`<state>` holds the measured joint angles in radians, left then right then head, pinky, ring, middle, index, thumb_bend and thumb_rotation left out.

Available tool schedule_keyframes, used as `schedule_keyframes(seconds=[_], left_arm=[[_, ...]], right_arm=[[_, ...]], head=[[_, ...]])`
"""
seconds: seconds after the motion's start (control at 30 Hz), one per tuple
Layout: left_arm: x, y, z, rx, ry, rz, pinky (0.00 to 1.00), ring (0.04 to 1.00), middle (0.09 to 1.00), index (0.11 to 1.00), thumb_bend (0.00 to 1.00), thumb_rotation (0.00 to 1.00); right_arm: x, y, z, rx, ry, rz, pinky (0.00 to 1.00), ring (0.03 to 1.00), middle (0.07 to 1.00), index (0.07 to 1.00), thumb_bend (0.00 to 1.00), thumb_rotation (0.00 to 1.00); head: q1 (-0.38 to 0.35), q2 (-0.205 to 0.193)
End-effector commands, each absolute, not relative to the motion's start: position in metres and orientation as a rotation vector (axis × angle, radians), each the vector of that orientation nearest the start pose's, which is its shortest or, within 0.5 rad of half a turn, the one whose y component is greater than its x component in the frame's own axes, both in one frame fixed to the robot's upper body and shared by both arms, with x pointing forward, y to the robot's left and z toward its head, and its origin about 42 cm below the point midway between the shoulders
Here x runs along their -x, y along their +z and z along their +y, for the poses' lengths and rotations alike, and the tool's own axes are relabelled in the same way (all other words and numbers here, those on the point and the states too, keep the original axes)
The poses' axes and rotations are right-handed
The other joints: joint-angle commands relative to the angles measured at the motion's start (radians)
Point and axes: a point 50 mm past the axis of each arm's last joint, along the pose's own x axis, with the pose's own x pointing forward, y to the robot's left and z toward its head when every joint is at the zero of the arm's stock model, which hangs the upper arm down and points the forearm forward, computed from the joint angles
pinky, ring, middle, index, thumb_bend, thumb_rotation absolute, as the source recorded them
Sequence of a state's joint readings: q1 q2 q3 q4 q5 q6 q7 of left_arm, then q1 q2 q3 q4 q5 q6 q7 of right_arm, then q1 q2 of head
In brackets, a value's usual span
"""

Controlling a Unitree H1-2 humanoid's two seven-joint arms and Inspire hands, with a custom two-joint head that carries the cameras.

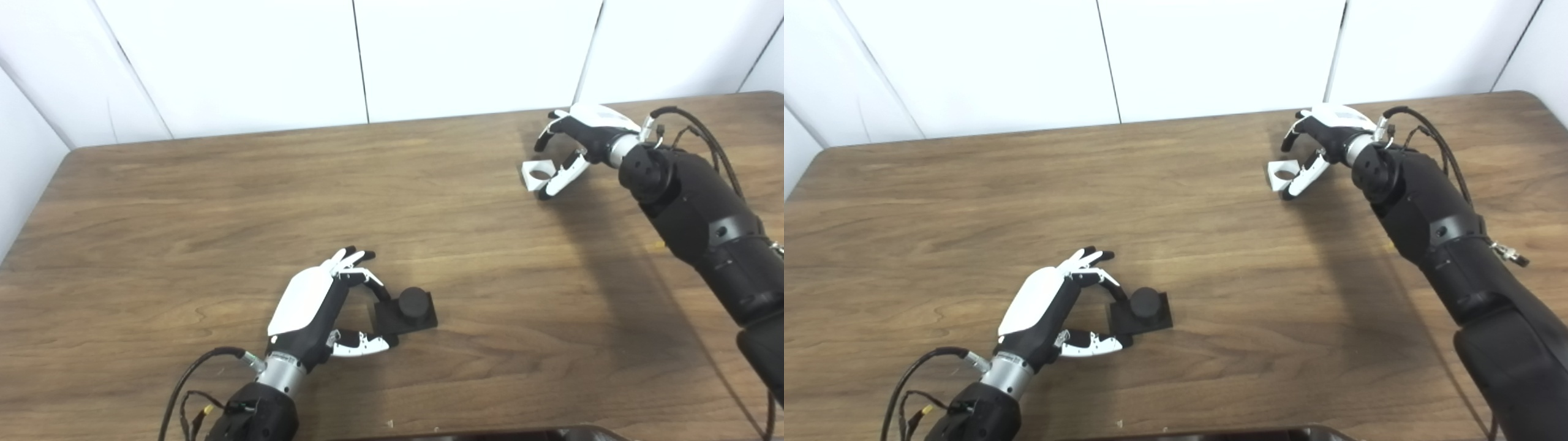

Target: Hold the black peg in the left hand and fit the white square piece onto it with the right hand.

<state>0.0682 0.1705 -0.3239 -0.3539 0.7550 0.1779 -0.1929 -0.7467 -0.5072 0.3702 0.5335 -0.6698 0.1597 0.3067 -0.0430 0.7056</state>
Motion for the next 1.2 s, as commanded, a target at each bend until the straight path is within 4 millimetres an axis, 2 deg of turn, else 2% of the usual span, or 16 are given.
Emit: schedule_keyframes(seconds=[0.0, 0.4, 0.73, 0.97, 1.03, 1.17], left_arm=[[-0.244, 0.148, 0.177, -0.911, -0.313, -0.113, 0.96, 0.976, 0.904, 0.491, 0.51, 0.08], [-0.244, 0.15, 0.176, -0.899, -0.313, -0.118, 0.96, 0.975, 0.904, 0.491, 0.51, 0.08], [-0.244, 0.152, 0.175, -0.899, -0.313, -0.122, 0.96, 0.977, 0.905, 0.491, 0.51, 0.08], [-0.244, 0.153, 0.175, -0.895, -0.31, -0.123, 0.97, 0.979, 0.907, 0.491, 0.51, 0.08], [-0.244, 0.153, 0.175, -0.891, -0.309, -0.125, 0.96, 0.976, 0.906, 0.491, 0.51, 0.07], [-0.244, 0.153, 0.175, -0.89, -0.308, -0.127, 0.96, 0.976, 0.907, 0.491, 0.51, 0.08]], right_arm=[[-0.508, 0.262, -0.301, 1.358, 0.22, 0.039, 1.0, 1.0, 0.964, 0.651, 0.85, 0.18], [-0.507, 0.257, -0.3, 1.383, 0.25, 0.055, 0.98, 1.0, 0.952, 0.626, 0.81, 0.19], [-0.506, 0.252, -0.298, 1.382, 0.261, 0.054, 0.94, 1.0, 0.947, 0.615, 0.84, 0.23], [-0.506, 0.251, -0.297, 1.389, 0.277, 0.052, 0.92, 1.0, 0.946, 0.597, 0.82, 0.22], [-0.506, 0.251, -0.296, 1.387, 0.279, 0.051, 0.92, 1.0, 0.946, 0.506, 0.56, 0.16], [-0.505, 0.25, -0.294, 1.39, 0.288, 0.053, 0.91, 1.0, 0.946, 0.493, 0.53, 0.15]], head=[[-0.001, 0.001], [-0.001, 0.008], [0.004, 0.014], [0.001, 0.017], [0.002, 0.018], [0.003, 0.018]])
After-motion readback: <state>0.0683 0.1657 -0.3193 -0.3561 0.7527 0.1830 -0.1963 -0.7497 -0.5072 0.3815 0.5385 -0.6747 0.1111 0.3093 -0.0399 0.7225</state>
